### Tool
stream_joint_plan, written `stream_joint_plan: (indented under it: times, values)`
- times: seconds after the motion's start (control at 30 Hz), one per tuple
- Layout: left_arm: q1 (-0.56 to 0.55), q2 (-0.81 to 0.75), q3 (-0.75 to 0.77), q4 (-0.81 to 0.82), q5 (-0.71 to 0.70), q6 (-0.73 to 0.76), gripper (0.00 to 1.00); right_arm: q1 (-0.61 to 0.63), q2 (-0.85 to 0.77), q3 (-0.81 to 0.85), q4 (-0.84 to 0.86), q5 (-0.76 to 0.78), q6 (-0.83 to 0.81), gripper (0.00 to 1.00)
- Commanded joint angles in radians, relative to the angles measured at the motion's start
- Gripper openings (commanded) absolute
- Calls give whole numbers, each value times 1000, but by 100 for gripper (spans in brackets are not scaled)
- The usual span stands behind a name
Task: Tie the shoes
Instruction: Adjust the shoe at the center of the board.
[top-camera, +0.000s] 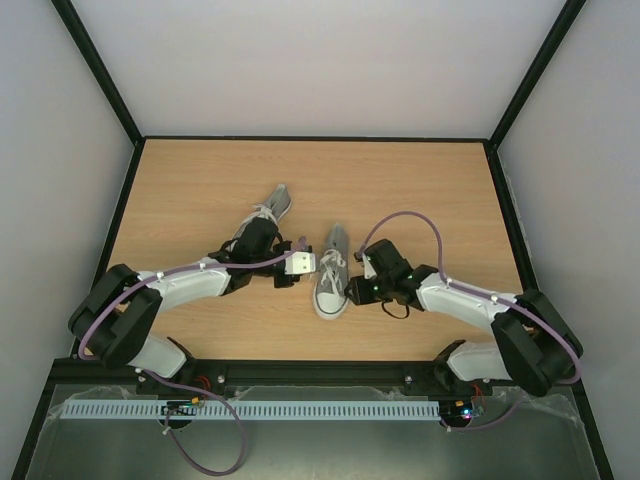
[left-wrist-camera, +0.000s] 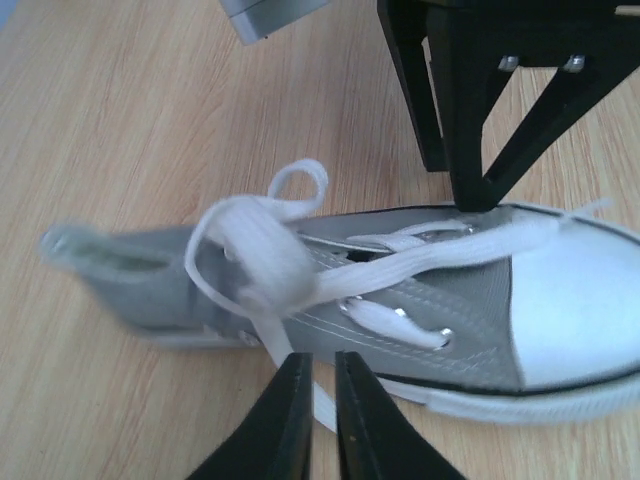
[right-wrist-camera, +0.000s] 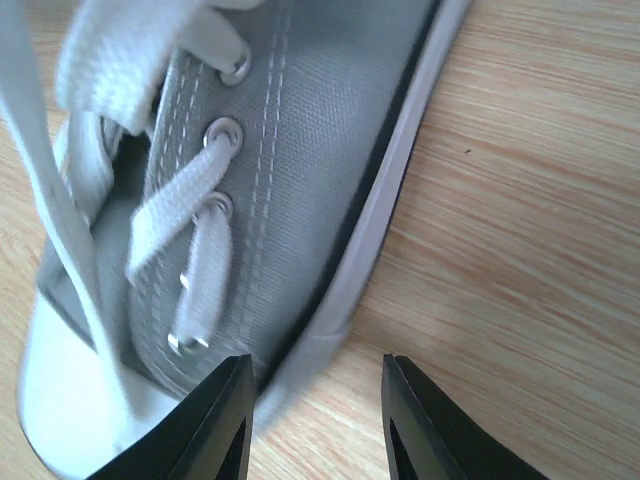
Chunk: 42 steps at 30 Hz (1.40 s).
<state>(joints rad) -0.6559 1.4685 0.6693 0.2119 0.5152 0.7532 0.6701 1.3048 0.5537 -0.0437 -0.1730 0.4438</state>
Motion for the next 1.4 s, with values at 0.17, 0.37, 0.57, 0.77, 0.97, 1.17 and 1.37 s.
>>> stream_joint_plan:
  times: [0.17,0.37,0.57,0.77,0.97,1.17,1.37]
  values:
    - [6,11,-1,72,30,7,8,9,-137,17,-84,111,-73,37]
    - [14,45,-8,38,47,81,11,-15,-122,-14,-3,119,-85,39]
    - [16,46,-50,-26,45,241,12,-41,17,24,15,146,-62,37]
    - [16,31,-49,-54,56,291,12,-45,47,59,34,166,-77,38]
    - [-14,-17,-26,-115,115,294,17,-52,95,99,38,169,-104,38]
    - [-16,-50,35,-205,147,270,18,-59,127,123,68,157,-123,38]
    - [24,-51,106,-308,130,311,19,-76,166,168,65,142,-162,38]
